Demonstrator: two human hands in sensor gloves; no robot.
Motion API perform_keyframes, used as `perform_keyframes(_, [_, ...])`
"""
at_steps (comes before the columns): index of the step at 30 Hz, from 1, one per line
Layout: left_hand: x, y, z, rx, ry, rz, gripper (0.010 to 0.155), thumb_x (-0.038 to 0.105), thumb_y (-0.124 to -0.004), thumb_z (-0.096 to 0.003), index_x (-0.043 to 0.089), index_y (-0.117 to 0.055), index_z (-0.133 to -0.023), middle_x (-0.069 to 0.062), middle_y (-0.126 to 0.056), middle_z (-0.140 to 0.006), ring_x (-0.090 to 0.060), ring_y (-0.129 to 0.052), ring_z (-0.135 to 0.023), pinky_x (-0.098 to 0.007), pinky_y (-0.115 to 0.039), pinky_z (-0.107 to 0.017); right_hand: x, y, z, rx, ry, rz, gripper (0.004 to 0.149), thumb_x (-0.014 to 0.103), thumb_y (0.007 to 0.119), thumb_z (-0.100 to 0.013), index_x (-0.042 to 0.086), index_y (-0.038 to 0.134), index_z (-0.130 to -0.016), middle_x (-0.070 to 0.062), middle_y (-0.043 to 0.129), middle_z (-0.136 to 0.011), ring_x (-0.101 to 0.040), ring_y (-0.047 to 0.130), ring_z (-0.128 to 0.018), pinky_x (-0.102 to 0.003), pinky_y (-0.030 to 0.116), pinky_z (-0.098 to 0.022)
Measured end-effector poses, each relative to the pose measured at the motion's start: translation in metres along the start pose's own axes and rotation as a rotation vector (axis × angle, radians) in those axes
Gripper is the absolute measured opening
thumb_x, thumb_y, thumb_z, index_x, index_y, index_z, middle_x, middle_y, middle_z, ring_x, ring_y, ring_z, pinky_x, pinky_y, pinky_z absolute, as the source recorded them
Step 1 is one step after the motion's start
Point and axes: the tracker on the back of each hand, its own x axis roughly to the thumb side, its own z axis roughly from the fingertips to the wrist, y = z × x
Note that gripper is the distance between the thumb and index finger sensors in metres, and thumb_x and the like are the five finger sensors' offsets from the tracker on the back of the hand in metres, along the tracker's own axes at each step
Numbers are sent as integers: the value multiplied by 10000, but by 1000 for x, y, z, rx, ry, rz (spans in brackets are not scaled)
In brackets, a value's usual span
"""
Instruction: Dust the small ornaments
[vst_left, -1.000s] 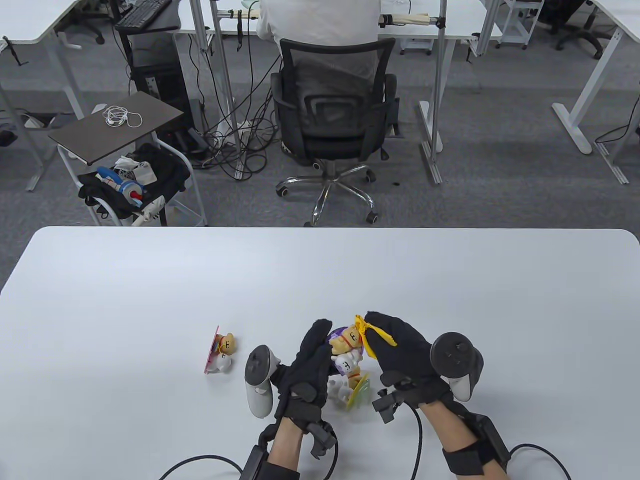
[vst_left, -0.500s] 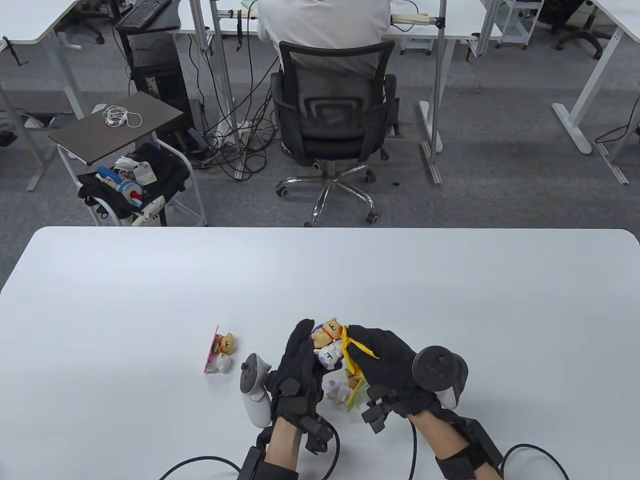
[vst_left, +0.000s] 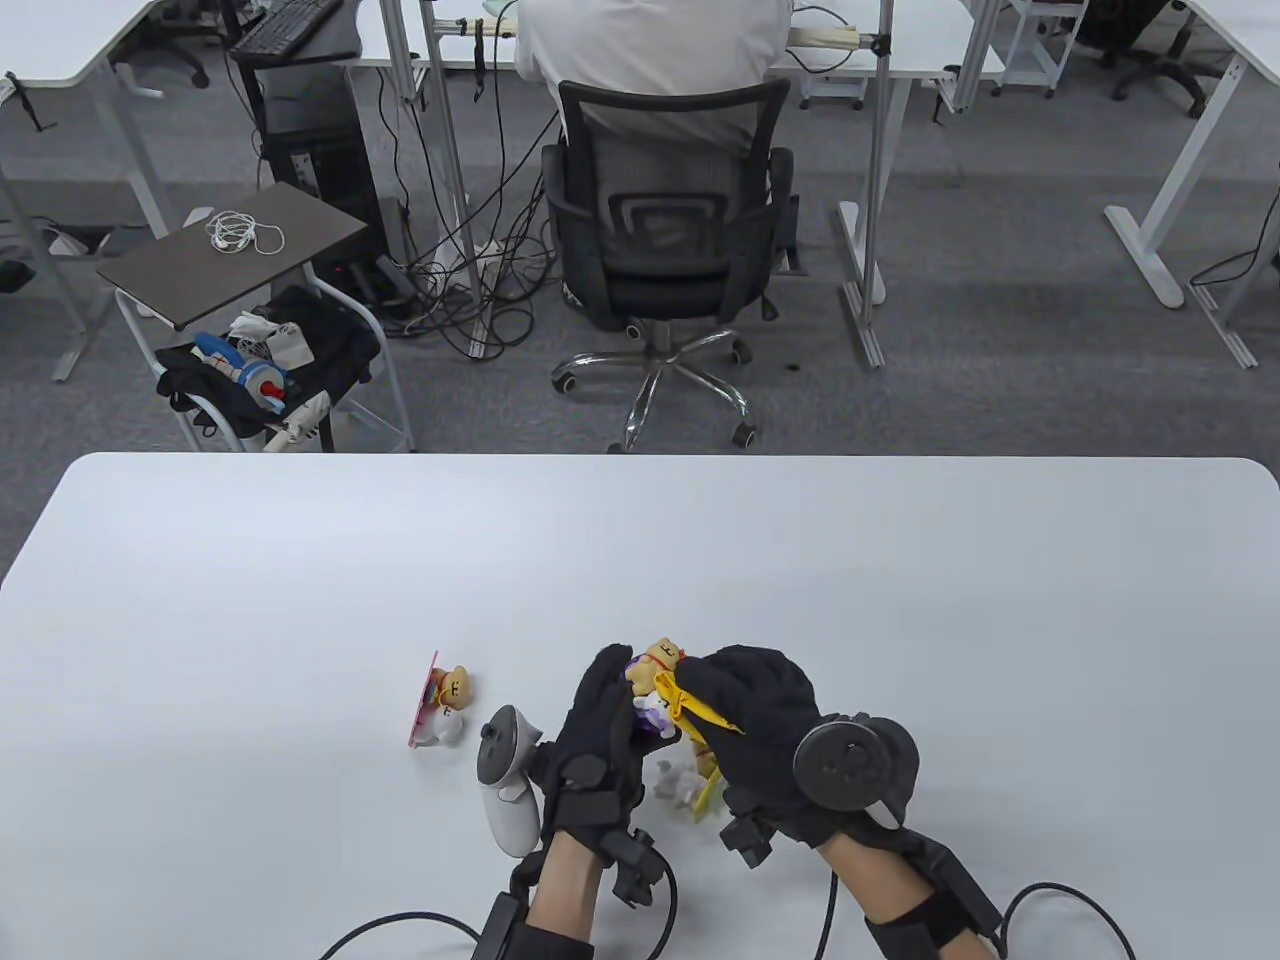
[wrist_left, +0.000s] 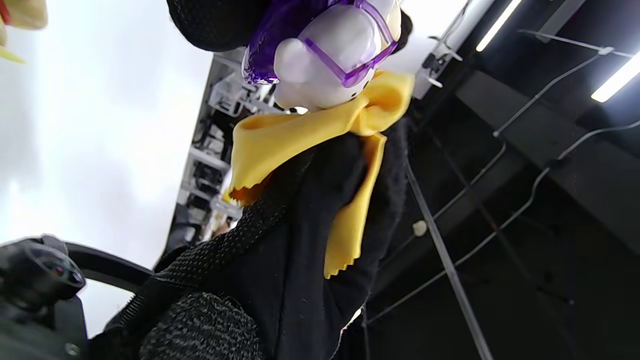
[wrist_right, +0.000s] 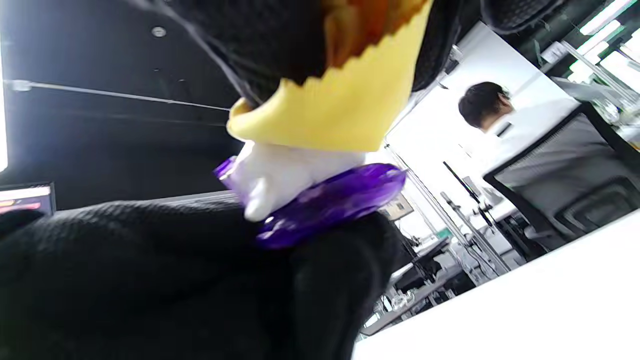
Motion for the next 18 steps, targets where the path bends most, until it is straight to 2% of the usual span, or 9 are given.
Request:
perform_keyframes(2, [1, 2, 0, 43, 11, -60, 584, 394, -474, -618, 278, -148, -1088, -60, -530, -1058, -277, -628, -965, -373, -699, -712, -3, 2, 2, 10, 1, 27, 453, 295, 844, -494, 224, 797, -938, -90, 785, -885, -364, 739, -864, -663, 541, -686])
perform_keyframes(4, [0, 6, 1, 61, 18, -77, 586, 390, -473, -618, 277, -137, -1085, -55, -519, -1066, -276, -626, -977, -369, -702, -714, 7, 5, 3, 12, -56, 8, 463, 314, 856, -486, 225, 797, -937, -84, 806, -877, -355, 767, -853, -656, 566, -677])
perform_keyframes(6, [-2, 4, 1, 39, 3, 10, 587, 388, -470, -617, 275, -132, -1084, -52, -515, -1069, -274, -628, -981, -363, -707, -716, 19, 10, 3, 28, -122, 28, 466, 321, 867, -478, 234, 800, -930, -78, 814, -881, -352, 773, -859, -654, 570, -679])
perform_keyframes(8, [-2, 2, 2, 22, -20, 81, 584, 385, -470, -617, 277, -137, -1085, -60, -516, -1068, -279, -627, -978, -361, -707, -715, 21, 10, 2, 7, -127, 44, 472, 334, 856, -478, 247, 777, -935, -71, 796, -886, -347, 764, -862, -651, 570, -679])
perform_keyframes(11, [-1, 4, 3, 42, -41, 69, 584, 388, -474, -616, 283, -142, -1085, -39, -526, -1076, -259, -645, -992, -343, -727, -731, 7, 4, -1, -10, -27, 38, 469, 323, 860, -480, 212, 788, -930, -94, 838, -852, -364, 811, -815, -647, 597, -661])
perform_keyframes(13, [-1, 3, 1, 10, -66, 115, 585, 386, -473, -617, 287, -133, -1083, -27, -519, -1085, -252, -653, -1003, -336, -736, -738, -7, -3, -3, -41, 67, -8, 466, 328, 858, -481, 170, 809, -917, -110, 898, -797, -362, 911, -711, -610, 682, -615])
perform_keyframes(16, [-8, -7, -3, -71, -57, 193, 597, 378, -482, -617, 278, -121, -1082, -30, -523, -1091, -255, -671, -1009, -337, -755, -742, -15, -14, -6, -104, 195, -170, 466, 302, 834, -493, 127, 796, -923, -138, 899, -784, -364, 937, -662, -598, 710, -581])
perform_keyframes(18, [-16, -14, -5, -100, -25, 253, 609, 373, -490, -618, 274, -103, -1078, -33, -520, -1093, -257, -684, -1013, -329, -773, -746, -12, -14, -7, -94, 188, -161, 467, 304, 839, -493, 128, 794, -923, -138, 892, -783, -365, 930, -661, -599, 704, -580])
